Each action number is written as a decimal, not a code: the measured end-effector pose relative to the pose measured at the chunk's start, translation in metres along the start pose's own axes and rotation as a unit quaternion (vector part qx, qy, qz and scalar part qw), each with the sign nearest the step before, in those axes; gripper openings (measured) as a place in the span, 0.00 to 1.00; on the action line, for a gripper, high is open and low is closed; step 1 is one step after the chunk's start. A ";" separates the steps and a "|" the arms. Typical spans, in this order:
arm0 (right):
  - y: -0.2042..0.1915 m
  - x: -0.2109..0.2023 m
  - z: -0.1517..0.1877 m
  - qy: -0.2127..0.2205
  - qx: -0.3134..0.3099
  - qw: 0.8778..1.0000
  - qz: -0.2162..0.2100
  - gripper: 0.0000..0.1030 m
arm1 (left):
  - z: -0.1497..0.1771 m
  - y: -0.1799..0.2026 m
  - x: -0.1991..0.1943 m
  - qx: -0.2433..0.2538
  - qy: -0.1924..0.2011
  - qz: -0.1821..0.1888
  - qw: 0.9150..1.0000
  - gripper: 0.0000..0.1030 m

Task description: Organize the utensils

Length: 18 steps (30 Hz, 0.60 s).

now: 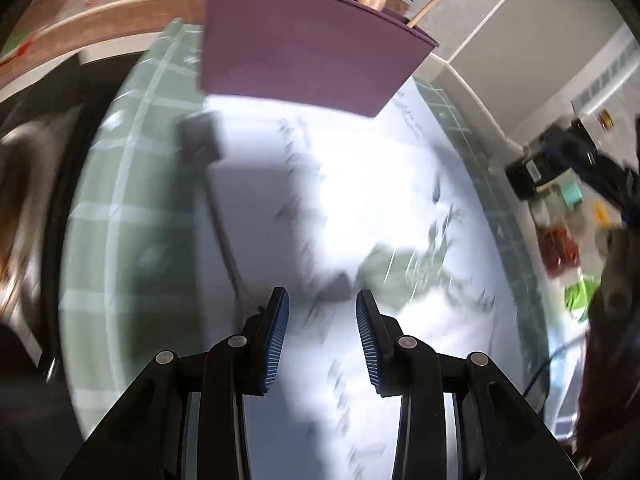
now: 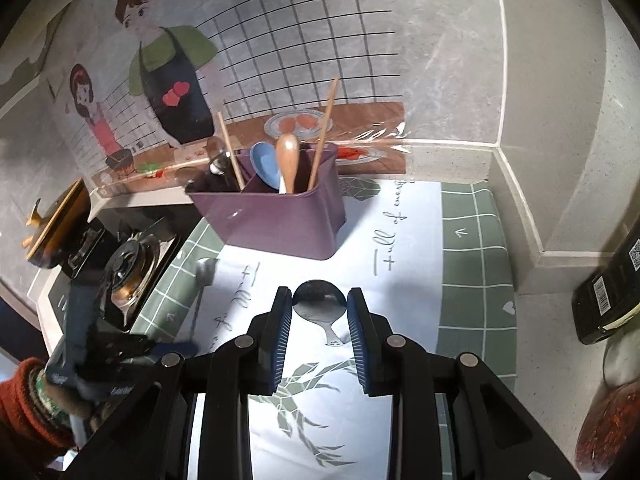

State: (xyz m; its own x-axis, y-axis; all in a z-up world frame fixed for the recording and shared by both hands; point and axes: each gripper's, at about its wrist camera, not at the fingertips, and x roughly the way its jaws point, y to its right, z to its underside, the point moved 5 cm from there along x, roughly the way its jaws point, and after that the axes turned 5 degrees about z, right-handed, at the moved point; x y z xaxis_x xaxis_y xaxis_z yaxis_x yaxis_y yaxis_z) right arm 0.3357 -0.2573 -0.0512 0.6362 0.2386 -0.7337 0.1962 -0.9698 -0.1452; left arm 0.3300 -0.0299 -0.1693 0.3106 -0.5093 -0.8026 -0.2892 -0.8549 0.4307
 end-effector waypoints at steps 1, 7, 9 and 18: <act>-0.002 0.000 0.000 0.001 -0.001 1.000 -0.002 0.26 | 0.007 -0.005 -0.009 -0.008 0.015 -0.012 1.000 0.36; -0.019 -0.005 -0.003 0.014 -0.011 1.000 -0.019 0.26 | -0.016 -0.028 -0.043 -0.019 0.100 -0.099 0.990 0.47; -0.026 -0.006 -0.006 0.017 -0.016 0.999 -0.028 0.26 | -0.036 -0.033 -0.035 -0.013 0.091 -0.107 0.990 0.48; -0.030 -0.009 -0.005 0.033 -0.025 0.999 -0.024 0.26 | -0.089 -0.043 0.015 -0.006 0.037 -0.182 0.983 0.48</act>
State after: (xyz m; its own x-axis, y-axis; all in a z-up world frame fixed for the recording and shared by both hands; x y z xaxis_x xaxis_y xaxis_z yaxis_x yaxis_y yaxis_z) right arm 0.3274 -0.2305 -0.0367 0.6726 0.2896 -0.6810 0.2642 -0.9536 -0.1446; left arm 0.4280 -0.0097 -0.1633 0.4557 -0.1755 -0.8727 -0.1366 -0.9826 0.1263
